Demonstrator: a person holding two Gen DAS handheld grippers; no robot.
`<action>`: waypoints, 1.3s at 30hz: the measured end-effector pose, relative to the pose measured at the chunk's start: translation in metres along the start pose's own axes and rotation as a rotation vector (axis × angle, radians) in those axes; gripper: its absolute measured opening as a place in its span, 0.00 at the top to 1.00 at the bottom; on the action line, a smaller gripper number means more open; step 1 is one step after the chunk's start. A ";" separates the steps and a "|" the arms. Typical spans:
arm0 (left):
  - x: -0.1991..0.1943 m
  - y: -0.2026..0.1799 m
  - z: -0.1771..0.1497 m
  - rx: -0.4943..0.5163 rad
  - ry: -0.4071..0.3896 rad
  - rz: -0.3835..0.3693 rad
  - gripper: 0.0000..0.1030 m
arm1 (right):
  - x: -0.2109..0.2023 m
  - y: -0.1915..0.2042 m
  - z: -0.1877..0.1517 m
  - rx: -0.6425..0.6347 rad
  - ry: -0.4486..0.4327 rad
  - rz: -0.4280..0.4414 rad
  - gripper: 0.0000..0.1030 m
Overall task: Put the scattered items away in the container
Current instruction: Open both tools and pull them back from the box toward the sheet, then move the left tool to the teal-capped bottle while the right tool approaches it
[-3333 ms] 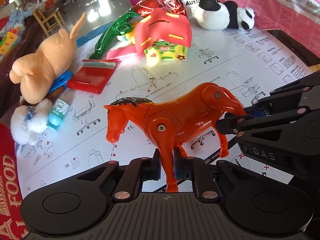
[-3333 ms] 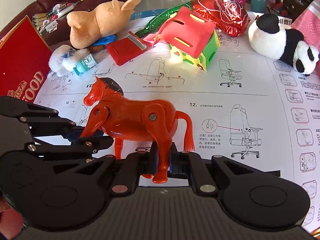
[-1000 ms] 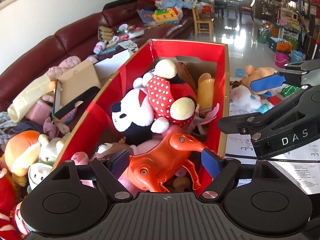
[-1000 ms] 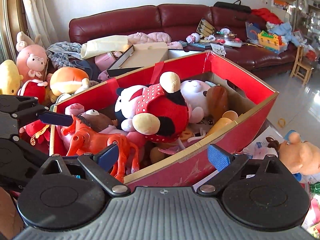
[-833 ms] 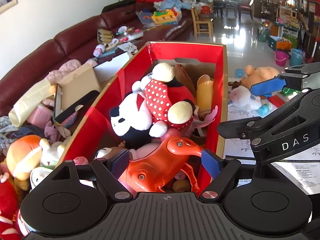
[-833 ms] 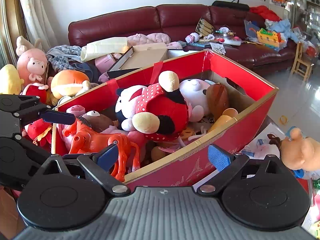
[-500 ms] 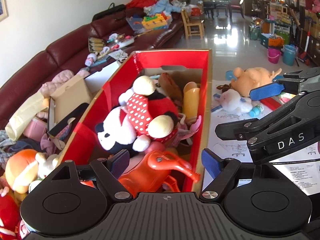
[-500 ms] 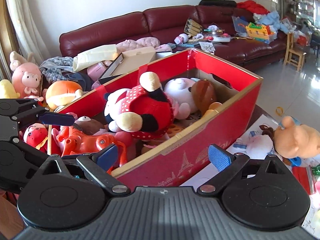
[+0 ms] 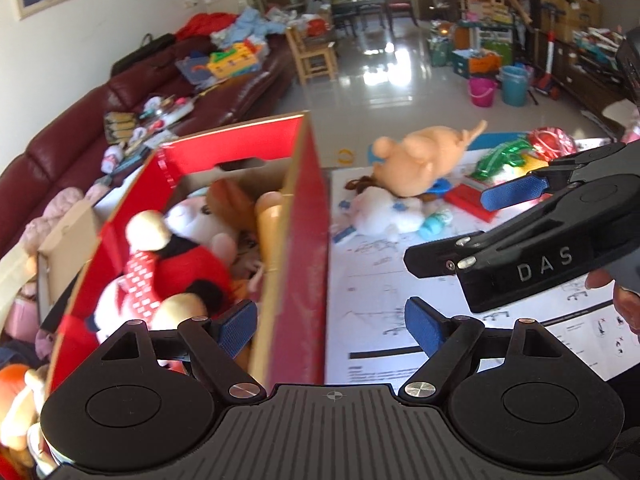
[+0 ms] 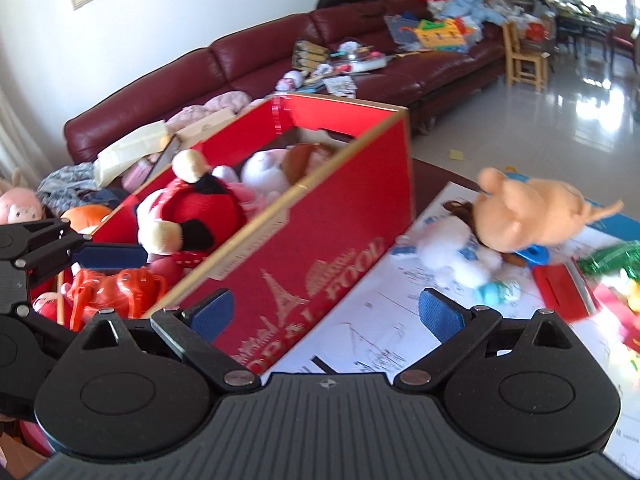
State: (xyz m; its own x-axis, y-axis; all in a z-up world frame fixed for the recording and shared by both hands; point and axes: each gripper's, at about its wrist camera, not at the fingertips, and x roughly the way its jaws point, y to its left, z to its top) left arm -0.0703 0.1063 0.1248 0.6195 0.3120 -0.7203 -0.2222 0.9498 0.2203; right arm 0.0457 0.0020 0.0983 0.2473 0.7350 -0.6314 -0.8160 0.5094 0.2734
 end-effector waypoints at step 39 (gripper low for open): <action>0.264 -0.091 0.048 -0.090 0.075 -0.259 0.18 | 0.138 -0.202 0.001 0.529 0.187 -0.315 0.05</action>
State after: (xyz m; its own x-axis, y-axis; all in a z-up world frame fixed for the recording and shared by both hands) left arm 0.1493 0.1038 -0.0540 0.6074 0.0531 -0.7926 -0.1314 0.9907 -0.0343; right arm 0.2455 0.0008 -0.0430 0.2991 0.4477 -0.8427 -0.3395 0.8753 0.3445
